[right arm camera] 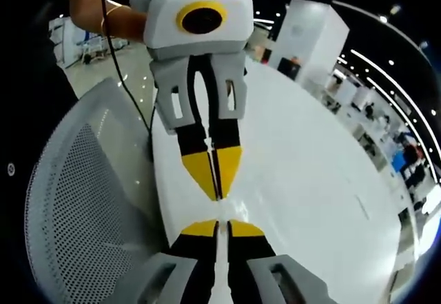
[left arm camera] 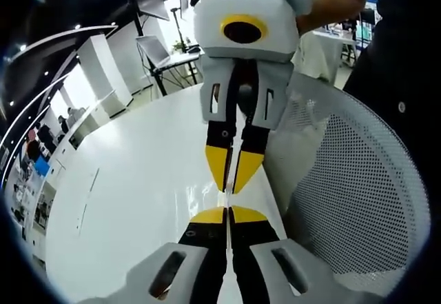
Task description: Open the resealable bag by pulling the two sides of the seal apart until the entire bag opening is separated and visibly accessible.
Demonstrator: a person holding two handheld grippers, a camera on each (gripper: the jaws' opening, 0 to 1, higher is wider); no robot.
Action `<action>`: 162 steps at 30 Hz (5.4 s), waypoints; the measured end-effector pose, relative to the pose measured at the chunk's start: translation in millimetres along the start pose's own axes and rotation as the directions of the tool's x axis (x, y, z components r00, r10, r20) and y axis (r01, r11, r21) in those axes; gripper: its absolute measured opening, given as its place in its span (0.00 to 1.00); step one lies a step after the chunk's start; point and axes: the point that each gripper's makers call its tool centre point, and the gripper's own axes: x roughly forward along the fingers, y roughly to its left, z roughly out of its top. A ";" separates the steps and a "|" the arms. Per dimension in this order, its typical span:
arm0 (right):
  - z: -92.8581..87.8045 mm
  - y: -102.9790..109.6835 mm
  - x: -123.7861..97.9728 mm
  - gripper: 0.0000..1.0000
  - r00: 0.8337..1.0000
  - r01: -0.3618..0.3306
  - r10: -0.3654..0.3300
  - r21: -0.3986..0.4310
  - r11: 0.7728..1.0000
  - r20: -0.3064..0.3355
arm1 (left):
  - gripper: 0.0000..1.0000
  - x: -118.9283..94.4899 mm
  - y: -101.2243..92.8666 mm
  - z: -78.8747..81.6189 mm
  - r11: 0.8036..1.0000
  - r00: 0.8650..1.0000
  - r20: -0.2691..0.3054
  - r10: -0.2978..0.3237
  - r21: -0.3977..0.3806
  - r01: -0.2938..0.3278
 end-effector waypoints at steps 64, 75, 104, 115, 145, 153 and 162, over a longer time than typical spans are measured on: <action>0.5 -7.8 -21.4 0.00 0.997 0.046 -0.053 0.109 0.993 0.064 | 0.00 -20.0 7.8 14.1 0.994 0.995 0.077 0.066 -0.092 -0.059; -0.4 -7.6 -21.0 0.00 0.996 0.074 -0.077 0.075 0.994 0.047 | 0.00 -20.8 5.1 20.3 0.996 0.994 0.096 0.060 -0.067 -0.053; -7.4 3.1 -25.2 0.00 0.997 0.036 -0.046 0.138 0.990 0.068 | 0.00 -19.7 -4.6 24.3 0.996 0.992 0.120 0.041 -0.084 -0.031; -11.9 4.2 -27.1 0.00 0.997 0.039 -0.048 0.144 0.989 0.058 | 0.00 -21.5 -6.6 25.2 0.996 0.992 0.123 0.034 -0.081 -0.024; -21.9 8.1 -29.1 0.00 0.998 0.043 -0.047 0.125 0.991 0.030 | 0.00 -21.3 -14.3 29.1 0.997 0.989 0.147 -0.002 -0.073 0.013; -14.4 8.9 -30.5 0.00 0.998 0.034 -0.041 0.115 0.993 0.056 | 0.00 -19.2 -11.1 30.0 0.997 0.987 0.158 0.017 -0.072 -0.005; -9.3 8.5 -26.9 0.00 0.998 0.024 -0.030 0.098 0.995 0.059 | 0.00 -14.7 -9.4 36.6 0.998 0.985 0.171 0.020 -0.063 -0.009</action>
